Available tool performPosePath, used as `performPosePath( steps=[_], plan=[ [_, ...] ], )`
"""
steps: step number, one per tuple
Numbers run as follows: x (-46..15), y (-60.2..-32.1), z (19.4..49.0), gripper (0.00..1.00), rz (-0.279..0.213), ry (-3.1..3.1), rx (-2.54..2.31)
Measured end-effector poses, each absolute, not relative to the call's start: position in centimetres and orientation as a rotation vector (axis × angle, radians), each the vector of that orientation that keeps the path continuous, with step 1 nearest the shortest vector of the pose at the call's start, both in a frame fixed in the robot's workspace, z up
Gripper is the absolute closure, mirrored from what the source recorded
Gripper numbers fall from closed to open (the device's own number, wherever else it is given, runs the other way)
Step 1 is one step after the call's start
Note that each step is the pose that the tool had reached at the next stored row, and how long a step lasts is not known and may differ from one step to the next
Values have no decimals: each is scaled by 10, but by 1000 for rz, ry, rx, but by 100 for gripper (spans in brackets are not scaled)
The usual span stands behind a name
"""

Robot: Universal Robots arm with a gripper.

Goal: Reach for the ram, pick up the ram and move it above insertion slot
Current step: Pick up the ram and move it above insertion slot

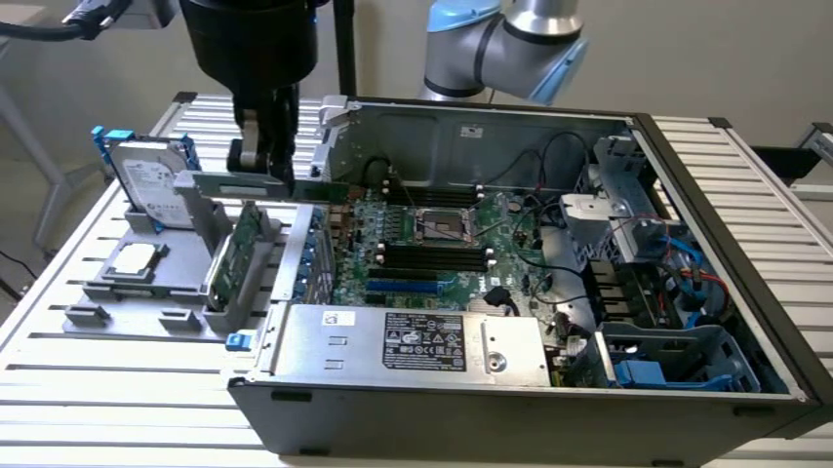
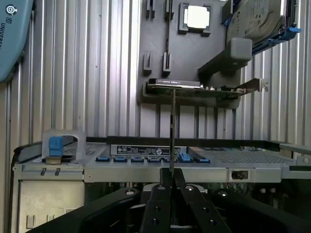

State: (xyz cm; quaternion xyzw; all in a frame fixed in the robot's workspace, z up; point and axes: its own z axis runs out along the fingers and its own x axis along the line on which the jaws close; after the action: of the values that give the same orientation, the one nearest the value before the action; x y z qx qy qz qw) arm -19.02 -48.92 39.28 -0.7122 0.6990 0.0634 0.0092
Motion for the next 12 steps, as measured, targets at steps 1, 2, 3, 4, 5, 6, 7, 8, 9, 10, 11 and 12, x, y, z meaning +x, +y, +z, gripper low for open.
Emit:
performPosePath(
  steps=[1,2,3,4,5,6,7,8,9,10,11,12],
  plan=[
    [-186,-489,393,86,201,2180,-2225],
    [-182,-489,393,86,203,2178,-2225],
    [-177,-489,393,86,206,2175,-2225],
    [-173,-489,393,86,208,2173,-2225],
    [-169,-489,393,86,211,2170,-2225],
    [-165,-489,393,86,213,2168,-2224],
    [-161,-489,393,86,216,2165,-2224],
    [-156,-489,393,86,218,2162,-2225],
    [-152,-489,393,86,221,2160,-2224],
    [-148,-489,393,86,223,2157,-2224],
    [-144,-489,393,86,226,2155,-2224],
    [-139,-489,393,86,228,2152,-2224]
  ],
)
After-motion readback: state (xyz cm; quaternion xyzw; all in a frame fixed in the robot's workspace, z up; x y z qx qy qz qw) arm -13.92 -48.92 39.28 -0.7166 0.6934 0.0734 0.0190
